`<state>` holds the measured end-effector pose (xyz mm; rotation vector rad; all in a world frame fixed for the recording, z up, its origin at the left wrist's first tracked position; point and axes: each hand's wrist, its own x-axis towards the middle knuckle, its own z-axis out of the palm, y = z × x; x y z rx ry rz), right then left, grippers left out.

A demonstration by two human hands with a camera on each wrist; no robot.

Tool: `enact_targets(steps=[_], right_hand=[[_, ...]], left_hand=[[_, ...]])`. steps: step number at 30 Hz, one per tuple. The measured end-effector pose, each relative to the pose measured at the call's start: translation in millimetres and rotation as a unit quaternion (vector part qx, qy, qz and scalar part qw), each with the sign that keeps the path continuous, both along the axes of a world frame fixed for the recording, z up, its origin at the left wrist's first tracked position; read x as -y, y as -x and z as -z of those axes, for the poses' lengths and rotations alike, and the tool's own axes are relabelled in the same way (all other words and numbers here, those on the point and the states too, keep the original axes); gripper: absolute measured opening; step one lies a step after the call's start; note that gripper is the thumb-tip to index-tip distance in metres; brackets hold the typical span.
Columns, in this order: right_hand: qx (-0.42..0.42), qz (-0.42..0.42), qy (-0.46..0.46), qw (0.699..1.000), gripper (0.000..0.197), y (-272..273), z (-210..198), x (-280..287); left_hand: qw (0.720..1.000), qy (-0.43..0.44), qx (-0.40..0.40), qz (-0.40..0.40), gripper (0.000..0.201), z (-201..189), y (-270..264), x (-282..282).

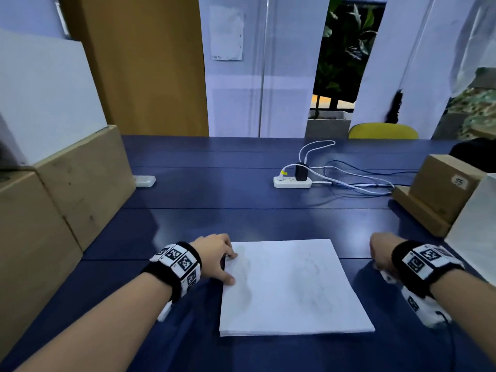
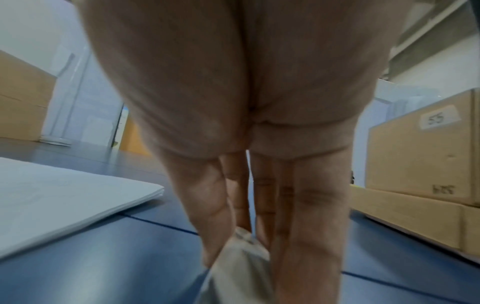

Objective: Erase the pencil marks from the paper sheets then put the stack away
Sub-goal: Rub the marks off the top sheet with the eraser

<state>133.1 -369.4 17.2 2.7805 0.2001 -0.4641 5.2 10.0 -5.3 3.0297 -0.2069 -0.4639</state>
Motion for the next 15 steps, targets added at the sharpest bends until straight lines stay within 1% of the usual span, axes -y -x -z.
enact_targets(steps=[2, 4, 6, 9, 12, 15], right_hand=[[0.021, -0.032, -0.040, 0.998, 0.024, 2, -5, -11], [0.045, -0.082, -0.109, 0.990, 0.028, 8, -15, -29], [0.048, -0.132, -0.195, 0.971, 0.031, 22, -26, -57], [0.039, -0.221, -0.288, 0.931, 0.033, 39, -31, -107], [0.020, -0.259, -0.320, 0.911, 0.035, 39, -18, -152], [-0.028, -0.304, -0.313, 0.899, 0.027, 37, -8, -182]], left_hand=[[1.000, 0.017, -0.007, 0.006, 0.076, 3, -1, -4], [0.999, 0.036, -0.011, 0.012, 0.079, 6, -3, -8], [0.999, 0.040, -0.008, 0.015, 0.087, 9, -3, -11], [1.000, 0.005, -0.010, 0.029, 0.099, 12, -2, -14], [0.999, -0.028, -0.032, 0.030, 0.109, 15, -3, -18], [0.998, -0.032, -0.046, 0.030, 0.113, 15, -2, -19]])
